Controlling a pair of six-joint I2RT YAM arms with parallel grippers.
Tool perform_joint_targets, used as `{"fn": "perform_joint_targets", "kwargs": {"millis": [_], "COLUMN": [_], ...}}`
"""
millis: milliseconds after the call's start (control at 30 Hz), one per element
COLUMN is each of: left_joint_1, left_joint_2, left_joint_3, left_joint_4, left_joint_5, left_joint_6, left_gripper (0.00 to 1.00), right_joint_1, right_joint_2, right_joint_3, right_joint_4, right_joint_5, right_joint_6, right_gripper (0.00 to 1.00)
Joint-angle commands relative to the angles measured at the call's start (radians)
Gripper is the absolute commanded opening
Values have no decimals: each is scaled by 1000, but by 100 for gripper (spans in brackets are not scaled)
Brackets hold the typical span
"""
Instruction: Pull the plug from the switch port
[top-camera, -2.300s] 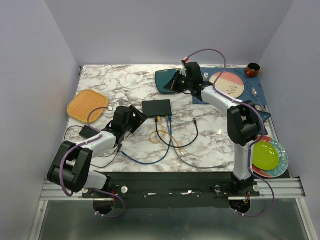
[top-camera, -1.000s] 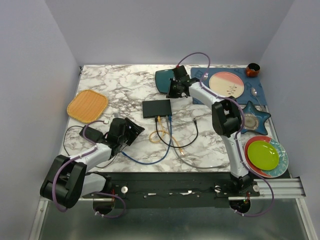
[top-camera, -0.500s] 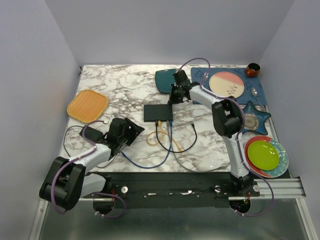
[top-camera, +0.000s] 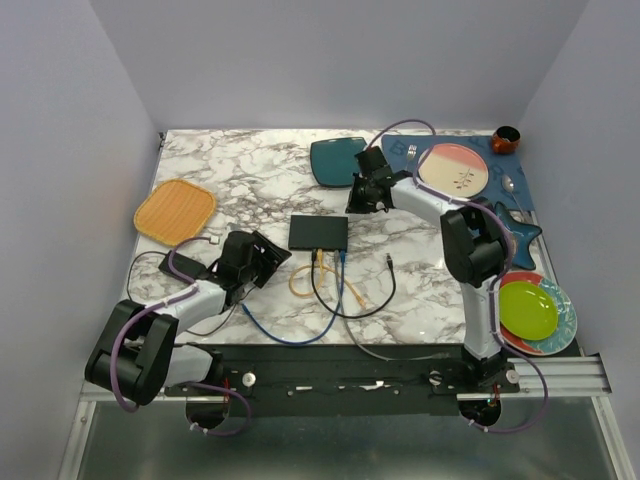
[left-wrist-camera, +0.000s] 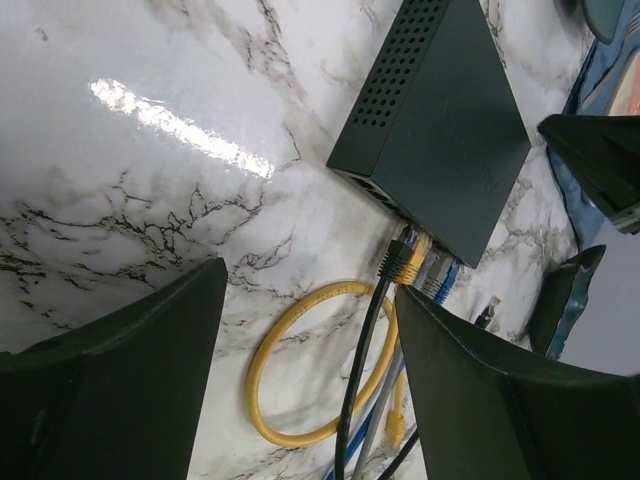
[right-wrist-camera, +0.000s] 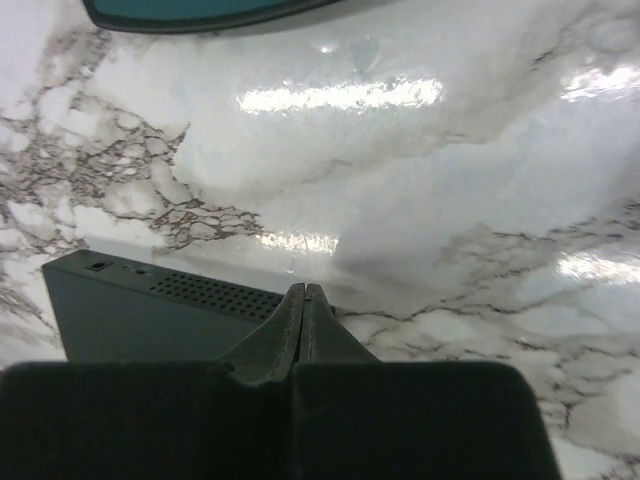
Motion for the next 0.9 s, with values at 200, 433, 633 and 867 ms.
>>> {"fn": "perform_joint_targets", "kwargs": {"millis": [200,433,633,867], "left_joint_1": [-10,-50,-65,-73], "left_joint_2": [70,196,242,288], "left_joint_3": [55,66,63,60], "left_joint_4": [90,235,335,416], "left_joint_5": [54,147,167,169], "left_joint_6": [35,12,1,-8], "left_gripper": [87,84,82,75], "right_joint_1": [-3,46,60,66], "right_joint_2": [-291,-279,-247,-187], "right_joint_3": [-252,-456,-515,-493], "right_joint_4": [260,502,622,619], "right_joint_5": [-269,-443,-506,-529], "right_joint_6": [57,113,148,148], "right_gripper": [6,4,3,2]}}
